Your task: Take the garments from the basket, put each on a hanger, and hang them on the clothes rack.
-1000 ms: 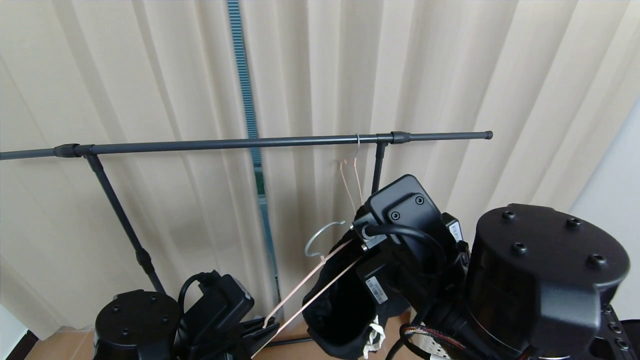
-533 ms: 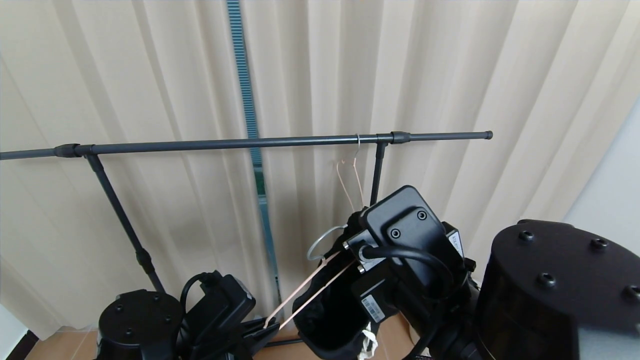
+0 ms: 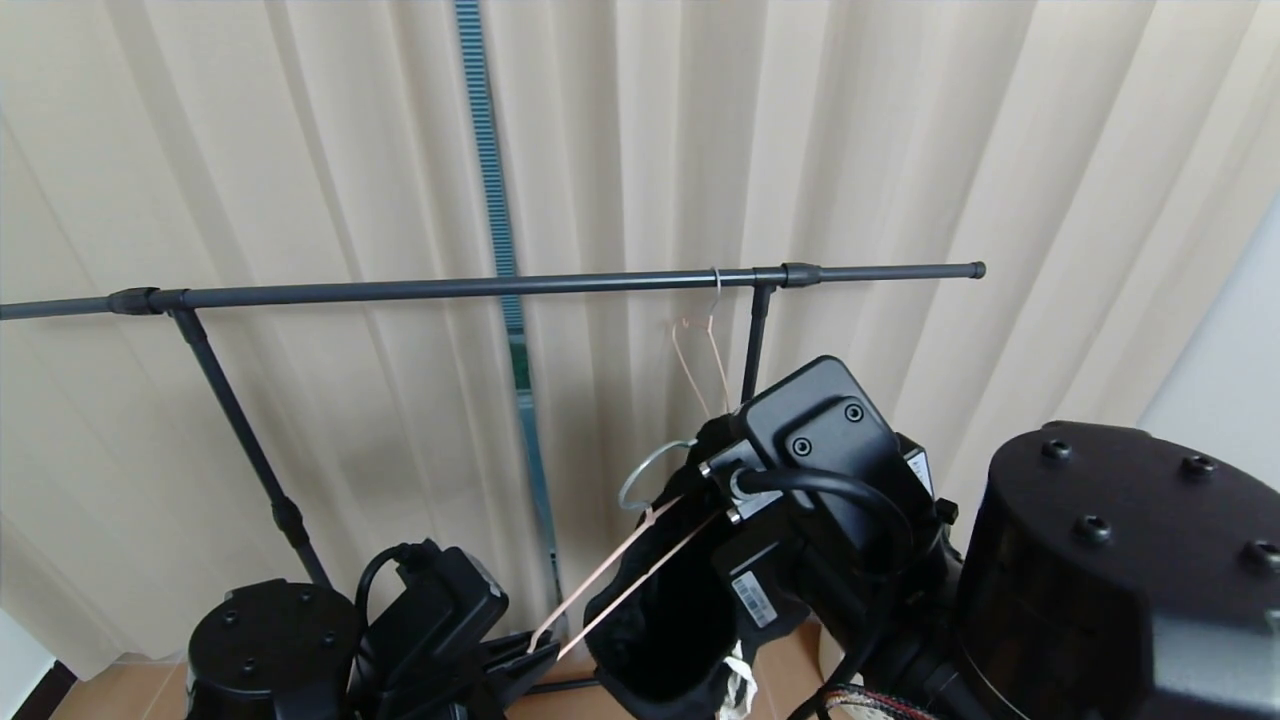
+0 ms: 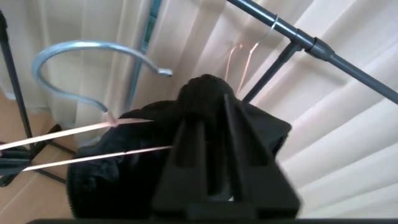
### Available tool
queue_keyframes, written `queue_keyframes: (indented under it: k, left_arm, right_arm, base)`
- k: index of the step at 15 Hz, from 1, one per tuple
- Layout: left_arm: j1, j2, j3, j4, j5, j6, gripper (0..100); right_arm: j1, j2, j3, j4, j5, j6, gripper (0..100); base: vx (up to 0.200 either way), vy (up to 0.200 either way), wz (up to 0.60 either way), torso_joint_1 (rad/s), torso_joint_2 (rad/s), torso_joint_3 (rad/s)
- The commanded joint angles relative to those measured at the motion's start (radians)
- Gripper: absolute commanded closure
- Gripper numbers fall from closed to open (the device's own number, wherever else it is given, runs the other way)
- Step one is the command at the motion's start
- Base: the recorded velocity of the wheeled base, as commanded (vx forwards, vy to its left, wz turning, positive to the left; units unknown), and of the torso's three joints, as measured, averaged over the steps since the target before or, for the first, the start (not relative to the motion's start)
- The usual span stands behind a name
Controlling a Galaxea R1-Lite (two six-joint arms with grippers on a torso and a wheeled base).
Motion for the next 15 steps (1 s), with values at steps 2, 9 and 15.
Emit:
queue_keyframes:
  k: [2,9,15]
  left_arm:
    - [0.000,-0.001,0.004,-0.002,0.000,0.000,100]
    - [0.000,0.000,0.015,-0.022,0.000,0.000,100]
    - [0.003,0.000,0.013,-0.028,0.000,-0.001,100]
  right_arm:
    - [-0.028,-0.026,0.000,0.003,-0.002,-0.004,0]
    - [-0.041,-0.026,0.001,0.003,-0.004,-0.006,0]
    - [-0.051,-0.041,0.017,0.060,-0.002,-0.011,0]
  base:
    - [0.000,0.000,0.00,0.000,0.00,0.000]
    - [0.000,0.000,0.00,0.000,0.00,0.000]
    - [0.000,0.000,0.00,0.000,0.00,0.000]
